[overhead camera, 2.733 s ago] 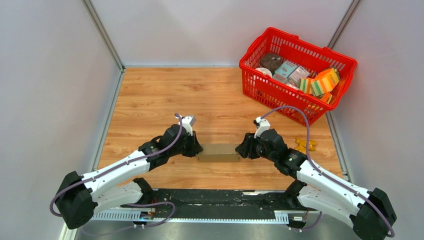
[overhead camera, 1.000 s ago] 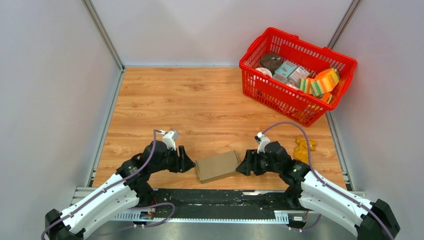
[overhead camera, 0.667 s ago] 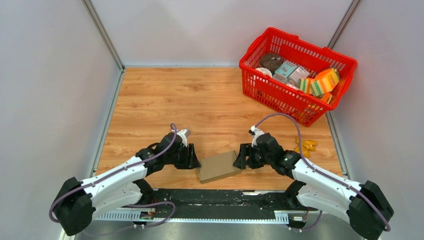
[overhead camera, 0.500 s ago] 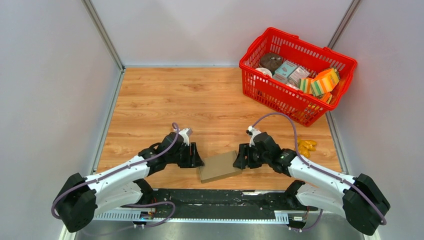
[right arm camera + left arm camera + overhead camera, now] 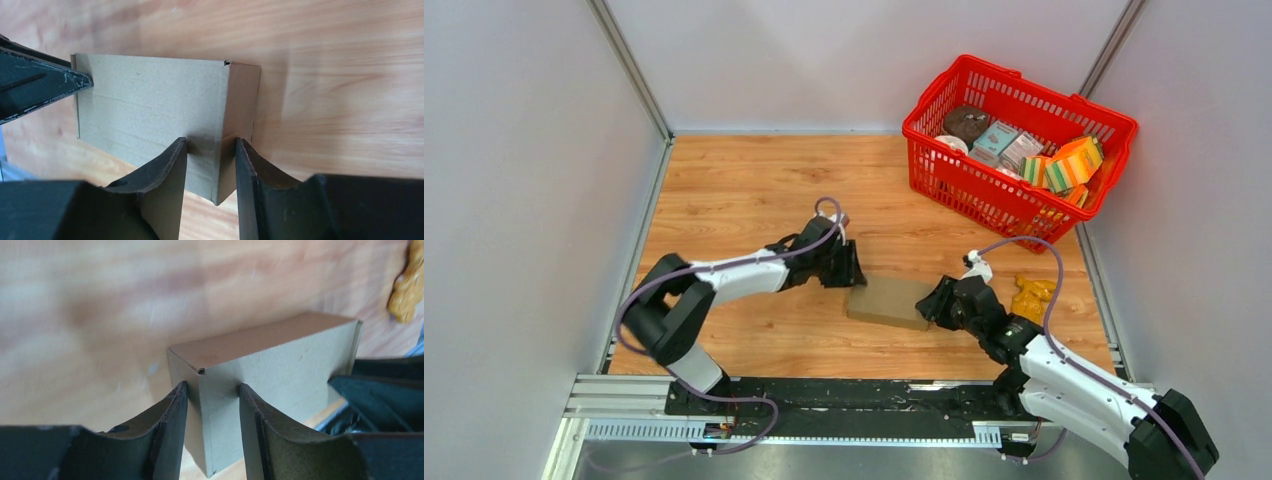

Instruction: Fold the paper box

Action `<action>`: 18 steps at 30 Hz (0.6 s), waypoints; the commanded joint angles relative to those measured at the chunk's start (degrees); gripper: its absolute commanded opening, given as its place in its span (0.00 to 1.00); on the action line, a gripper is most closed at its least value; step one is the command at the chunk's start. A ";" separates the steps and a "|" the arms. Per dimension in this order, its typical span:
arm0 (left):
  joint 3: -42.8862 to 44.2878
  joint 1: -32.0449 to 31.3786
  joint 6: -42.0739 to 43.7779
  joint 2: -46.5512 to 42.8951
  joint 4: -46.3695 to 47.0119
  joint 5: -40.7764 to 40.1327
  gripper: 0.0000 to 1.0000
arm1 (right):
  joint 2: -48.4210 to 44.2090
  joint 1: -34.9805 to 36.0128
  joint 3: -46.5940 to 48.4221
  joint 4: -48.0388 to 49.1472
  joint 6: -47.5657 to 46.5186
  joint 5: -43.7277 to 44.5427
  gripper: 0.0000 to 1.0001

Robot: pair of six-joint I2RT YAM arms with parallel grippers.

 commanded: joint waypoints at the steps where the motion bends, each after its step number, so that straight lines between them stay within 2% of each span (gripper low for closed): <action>1: 15.86 -0.70 4.58 10.65 4.45 3.11 0.48 | -1.18 -4.69 -0.45 6.43 4.53 6.30 0.40; 6: 30.39 -0.17 8.81 22.94 -2.04 3.63 0.48 | 3.74 -8.67 -0.01 9.41 1.98 8.49 0.43; 12: 48.65 0.36 11.10 34.64 -5.47 5.03 0.47 | 9.19 -11.83 -0.72 16.71 3.91 9.46 0.44; 18: 55.63 0.53 11.46 38.79 -6.36 4.42 0.47 | 12.53 -15.96 0.60 19.26 2.07 11.05 0.47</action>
